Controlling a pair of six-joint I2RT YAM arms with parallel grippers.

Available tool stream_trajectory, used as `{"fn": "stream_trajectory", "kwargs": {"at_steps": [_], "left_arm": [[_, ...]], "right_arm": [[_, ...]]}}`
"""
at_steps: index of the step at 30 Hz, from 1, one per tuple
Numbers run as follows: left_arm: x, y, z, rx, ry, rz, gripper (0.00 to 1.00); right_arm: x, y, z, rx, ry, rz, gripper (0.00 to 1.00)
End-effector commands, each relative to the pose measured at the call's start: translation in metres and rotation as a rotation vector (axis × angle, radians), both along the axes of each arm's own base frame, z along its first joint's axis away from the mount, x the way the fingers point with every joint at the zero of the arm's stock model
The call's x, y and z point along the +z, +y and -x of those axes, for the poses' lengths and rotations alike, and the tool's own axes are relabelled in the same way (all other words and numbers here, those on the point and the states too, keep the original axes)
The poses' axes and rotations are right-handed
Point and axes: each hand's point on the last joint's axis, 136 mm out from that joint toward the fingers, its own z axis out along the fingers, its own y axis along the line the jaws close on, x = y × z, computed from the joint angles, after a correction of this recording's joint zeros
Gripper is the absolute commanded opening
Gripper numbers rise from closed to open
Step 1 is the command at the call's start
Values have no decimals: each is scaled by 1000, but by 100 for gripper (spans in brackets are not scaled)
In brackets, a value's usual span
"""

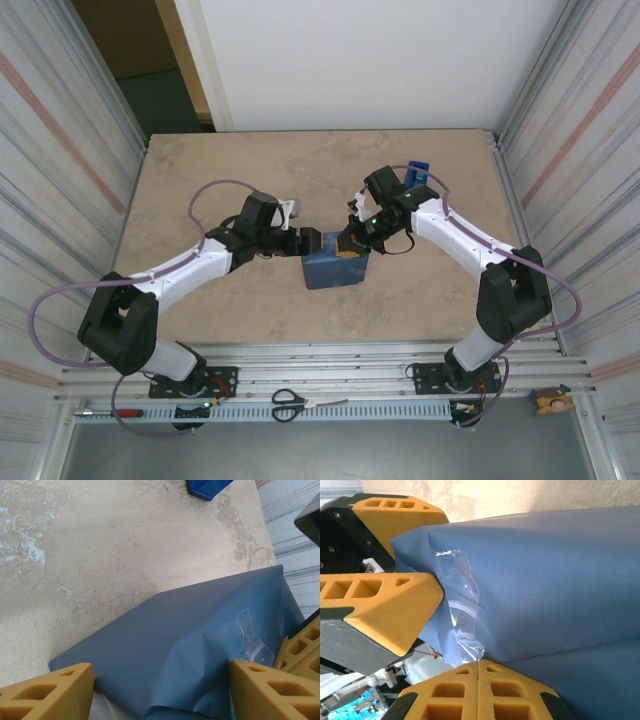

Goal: Wrap the gift box in paper

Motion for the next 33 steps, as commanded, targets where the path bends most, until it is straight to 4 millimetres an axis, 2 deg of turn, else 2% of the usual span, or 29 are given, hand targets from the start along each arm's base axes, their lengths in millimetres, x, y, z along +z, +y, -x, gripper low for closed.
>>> {"fn": "stream_trajectory", "kwargs": {"at_steps": [1,12,14,16,18,20,24,28,33], "left_arm": [[-10,4,13,-41,42,-74,70],[33,8,-1,-20,-46,-57,79],[45,11,-3,-8,-71,-47,77],[60,11,-4,-1,-99,-20,65],[77,7,-3,-11,-128,27,44],[92,0,-1,-41,-146,81,30],[107,-19,2,-112,-125,173,7],[99,-39,1,-161,-72,174,1],[72,-55,0,-179,26,136,0]], "right_arm": [[-37,-23,7,-30,53,195,0],[-42,-25,8,-33,55,220,0],[-41,-25,8,-34,53,217,0],[-41,-24,8,-31,53,215,0],[-41,-23,9,-29,55,212,0],[-41,-23,9,-30,54,210,0],[-41,-23,9,-30,53,209,0],[-41,-22,10,-30,54,205,0],[-42,-22,10,-31,57,201,0]]}}
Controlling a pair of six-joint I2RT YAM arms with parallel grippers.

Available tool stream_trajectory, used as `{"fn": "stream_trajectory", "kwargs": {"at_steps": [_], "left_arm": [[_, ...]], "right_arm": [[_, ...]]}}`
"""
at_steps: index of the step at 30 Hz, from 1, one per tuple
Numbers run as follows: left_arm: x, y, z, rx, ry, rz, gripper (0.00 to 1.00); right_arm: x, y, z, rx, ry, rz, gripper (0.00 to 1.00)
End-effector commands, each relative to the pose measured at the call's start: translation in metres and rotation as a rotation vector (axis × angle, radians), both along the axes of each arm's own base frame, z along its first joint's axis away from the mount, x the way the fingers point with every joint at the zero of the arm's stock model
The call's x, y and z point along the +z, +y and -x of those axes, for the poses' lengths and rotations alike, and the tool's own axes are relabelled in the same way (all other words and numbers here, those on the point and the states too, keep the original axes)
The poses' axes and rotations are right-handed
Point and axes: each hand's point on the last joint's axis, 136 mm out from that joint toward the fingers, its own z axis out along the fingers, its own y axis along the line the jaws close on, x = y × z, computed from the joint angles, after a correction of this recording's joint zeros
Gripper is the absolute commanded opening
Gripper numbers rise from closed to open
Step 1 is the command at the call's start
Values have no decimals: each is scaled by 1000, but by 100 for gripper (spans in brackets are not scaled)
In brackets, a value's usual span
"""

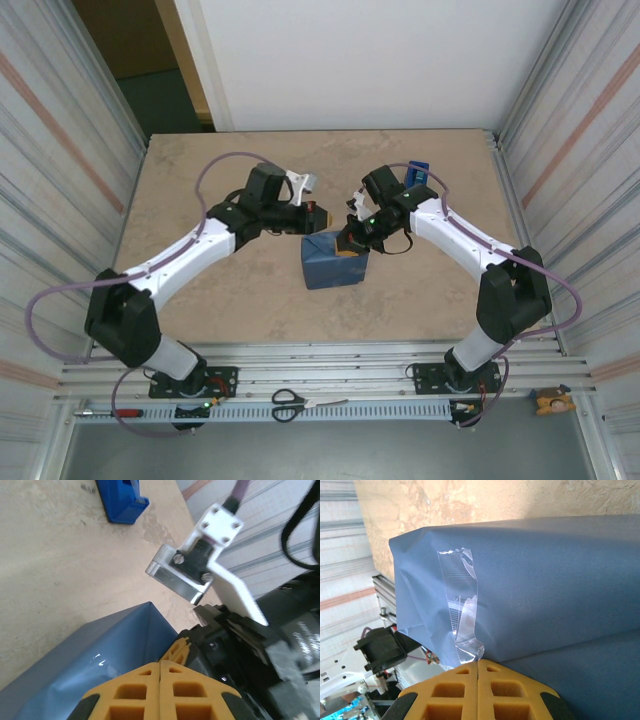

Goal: Wrap the gift box in paper

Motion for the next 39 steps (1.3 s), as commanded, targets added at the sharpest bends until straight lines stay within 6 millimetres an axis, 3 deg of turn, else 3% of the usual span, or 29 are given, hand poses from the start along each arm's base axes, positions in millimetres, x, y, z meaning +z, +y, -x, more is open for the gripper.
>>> {"fn": "stream_trajectory", "kwargs": {"at_steps": [1,8,18,24,32,39], "left_arm": [[-12,-13,7,-43,76,-11,0],[-48,-14,10,-29,146,-98,0],[-102,-6,33,-45,222,-211,0],[-116,2,34,-16,234,-270,0],[-129,7,37,-22,246,-343,0],[-144,6,45,-31,268,-375,0]], "right_arm": [[-41,-23,12,-36,82,174,0],[-38,-21,11,-34,81,163,0],[-25,-12,6,-32,66,109,0],[-19,-7,5,-35,60,74,0],[22,13,-4,-37,10,-77,2],[38,15,-2,-54,5,-141,9]]}}
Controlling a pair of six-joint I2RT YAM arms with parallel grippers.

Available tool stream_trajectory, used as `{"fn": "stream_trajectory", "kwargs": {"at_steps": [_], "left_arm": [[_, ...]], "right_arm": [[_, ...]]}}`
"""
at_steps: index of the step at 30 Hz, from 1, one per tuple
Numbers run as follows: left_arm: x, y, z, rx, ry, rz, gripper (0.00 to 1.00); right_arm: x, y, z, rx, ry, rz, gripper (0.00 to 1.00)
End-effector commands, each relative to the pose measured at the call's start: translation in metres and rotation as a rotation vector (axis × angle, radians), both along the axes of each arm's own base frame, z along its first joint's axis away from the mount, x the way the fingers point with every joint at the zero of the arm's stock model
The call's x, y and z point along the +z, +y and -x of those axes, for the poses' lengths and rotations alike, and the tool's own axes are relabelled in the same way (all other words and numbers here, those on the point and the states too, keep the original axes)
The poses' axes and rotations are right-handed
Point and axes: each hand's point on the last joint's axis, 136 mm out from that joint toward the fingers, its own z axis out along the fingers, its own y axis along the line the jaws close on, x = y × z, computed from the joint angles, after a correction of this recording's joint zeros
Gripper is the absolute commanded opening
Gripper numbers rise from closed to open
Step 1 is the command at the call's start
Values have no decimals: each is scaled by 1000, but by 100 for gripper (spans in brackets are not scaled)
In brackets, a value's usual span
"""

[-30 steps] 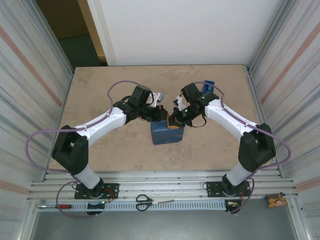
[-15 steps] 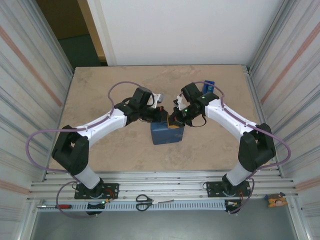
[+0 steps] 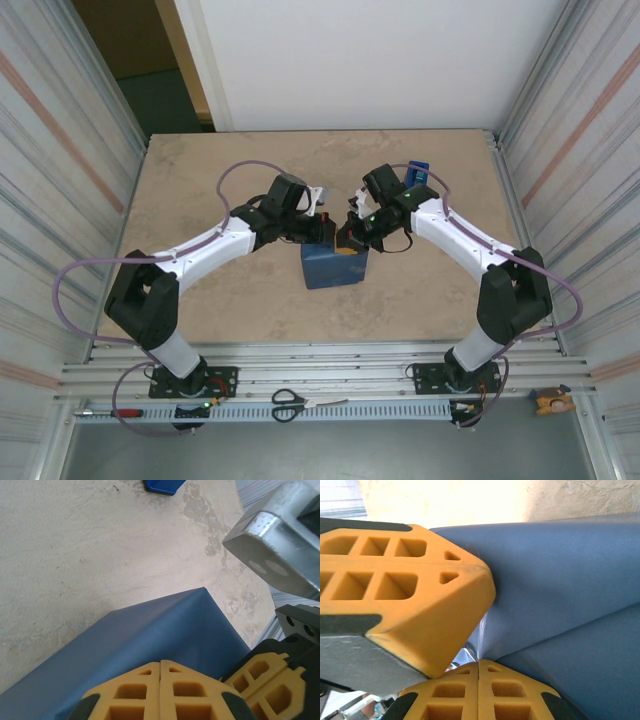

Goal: Wrap the gift box in paper

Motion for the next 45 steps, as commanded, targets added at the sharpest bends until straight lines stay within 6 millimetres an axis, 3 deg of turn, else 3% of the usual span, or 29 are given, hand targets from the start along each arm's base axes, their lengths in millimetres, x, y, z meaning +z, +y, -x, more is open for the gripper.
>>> {"fn": "stream_trajectory", "kwargs": {"at_steps": [1,4,6,31,45], "left_arm": [[-87,19,49,-48,223,-230,0],[-89,18,50,-51,226,-232,0],[-90,18,51,-50,226,-234,0],[-95,19,53,-56,228,-250,0],[-94,16,52,-63,230,-244,0]], "right_arm": [[30,11,3,7,-29,-112,10],[31,9,5,-2,-30,-113,12],[32,6,5,-12,-32,-110,18],[30,-2,14,-51,-15,-111,37],[28,-9,21,-84,9,-71,62]]}}
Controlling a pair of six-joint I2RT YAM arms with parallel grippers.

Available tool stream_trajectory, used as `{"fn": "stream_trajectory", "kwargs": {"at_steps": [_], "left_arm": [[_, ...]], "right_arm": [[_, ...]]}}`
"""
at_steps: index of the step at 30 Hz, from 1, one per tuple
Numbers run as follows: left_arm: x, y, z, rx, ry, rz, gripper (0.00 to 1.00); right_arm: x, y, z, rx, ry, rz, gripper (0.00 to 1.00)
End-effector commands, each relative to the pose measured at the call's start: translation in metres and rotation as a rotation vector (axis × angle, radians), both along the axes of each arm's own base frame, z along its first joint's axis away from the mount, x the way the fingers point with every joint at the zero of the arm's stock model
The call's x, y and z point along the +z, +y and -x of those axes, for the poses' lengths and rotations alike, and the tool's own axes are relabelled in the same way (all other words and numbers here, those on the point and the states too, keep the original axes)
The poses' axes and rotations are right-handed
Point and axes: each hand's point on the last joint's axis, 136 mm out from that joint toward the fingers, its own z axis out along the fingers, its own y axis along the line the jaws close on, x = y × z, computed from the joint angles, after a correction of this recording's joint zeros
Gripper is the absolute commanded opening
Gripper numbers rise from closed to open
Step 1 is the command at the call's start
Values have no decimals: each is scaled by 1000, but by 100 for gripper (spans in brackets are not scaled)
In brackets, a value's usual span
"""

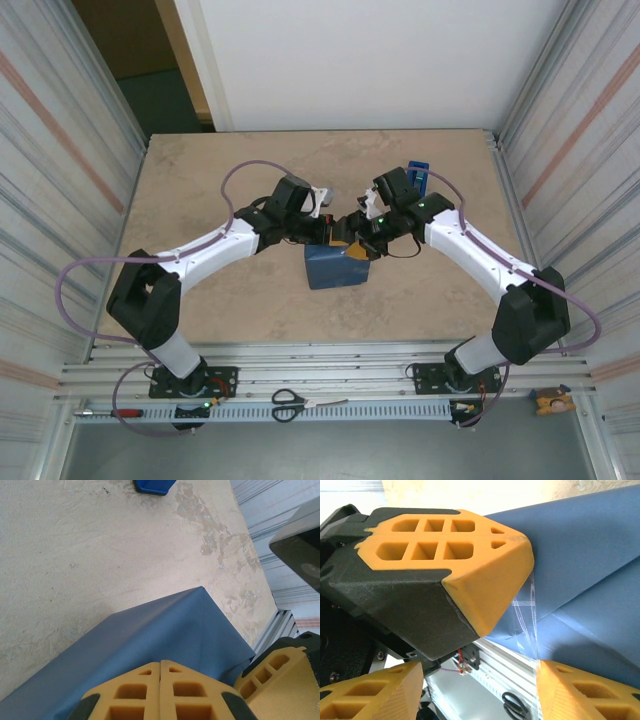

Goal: Wrap the gift box in paper

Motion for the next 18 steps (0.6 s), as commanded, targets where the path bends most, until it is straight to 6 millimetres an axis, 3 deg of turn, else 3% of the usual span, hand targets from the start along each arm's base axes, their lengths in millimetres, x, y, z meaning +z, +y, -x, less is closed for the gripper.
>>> {"fn": "stream_trajectory", "kwargs": {"at_steps": [1,3,6,18], "left_arm": [[-93,25,50,-39,256,-246,0],[-92,25,49,-41,254,-245,0],[-93,25,50,-41,256,-247,0],[-93,24,50,-48,254,-243,0]], "right_arm": [[7,-2,12,-1,21,-9,63],[8,-2,11,-2,19,-10,64],[10,-1,11,-1,14,-12,75],[13,-15,12,-36,-20,23,86]]}}
